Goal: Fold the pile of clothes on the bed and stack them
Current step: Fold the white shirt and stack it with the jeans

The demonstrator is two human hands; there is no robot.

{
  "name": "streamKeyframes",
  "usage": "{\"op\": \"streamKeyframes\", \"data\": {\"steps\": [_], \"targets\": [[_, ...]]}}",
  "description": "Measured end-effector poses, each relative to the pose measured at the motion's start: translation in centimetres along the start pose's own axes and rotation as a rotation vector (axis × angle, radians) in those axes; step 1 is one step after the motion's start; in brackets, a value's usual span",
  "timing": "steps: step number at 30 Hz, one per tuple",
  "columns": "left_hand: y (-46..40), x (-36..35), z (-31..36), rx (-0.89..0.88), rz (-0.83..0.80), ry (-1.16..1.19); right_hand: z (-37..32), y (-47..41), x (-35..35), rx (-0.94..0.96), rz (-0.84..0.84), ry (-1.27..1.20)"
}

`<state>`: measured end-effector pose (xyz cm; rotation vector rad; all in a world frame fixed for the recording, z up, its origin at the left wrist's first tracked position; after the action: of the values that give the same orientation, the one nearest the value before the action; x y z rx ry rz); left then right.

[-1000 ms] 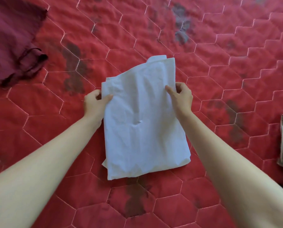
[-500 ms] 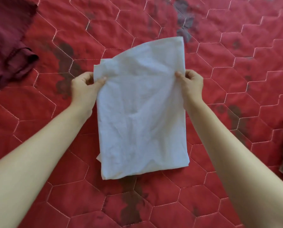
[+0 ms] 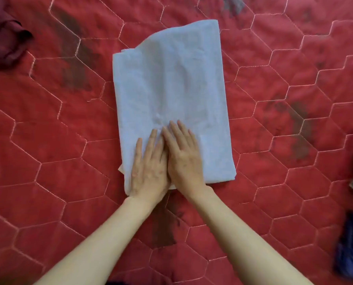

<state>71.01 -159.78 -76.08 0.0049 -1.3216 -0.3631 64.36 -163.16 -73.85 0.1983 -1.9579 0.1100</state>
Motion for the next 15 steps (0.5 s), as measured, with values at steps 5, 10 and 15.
{"op": "streamKeyframes", "data": {"steps": [5, 10, 15], "targets": [[0.9, -3.6, -3.0, 0.130, 0.013, 0.035, 3.6, 1.9, -3.2, 0.049, -0.132, 0.309], [4.0, -3.1, -6.4, 0.315, 0.093, 0.181, 11.8, 5.8, -1.4, -0.270, -0.214, 0.399], [3.0, -0.6, -6.5, 0.210, 0.087, 0.100, 13.1, 5.8, 1.6, -0.405, -0.116, 0.335]]}}
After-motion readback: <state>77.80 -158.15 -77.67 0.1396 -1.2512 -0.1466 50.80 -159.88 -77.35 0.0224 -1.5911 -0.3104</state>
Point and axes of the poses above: each hand's wrist, its own y-axis away from the middle knuckle, its own x-axis out of the back of the hand, z = x × y, the point moved 8 cm from there along -y, towards the middle knuckle, and after that the axes turned 8 degrees about y, right-handed, at the moved point
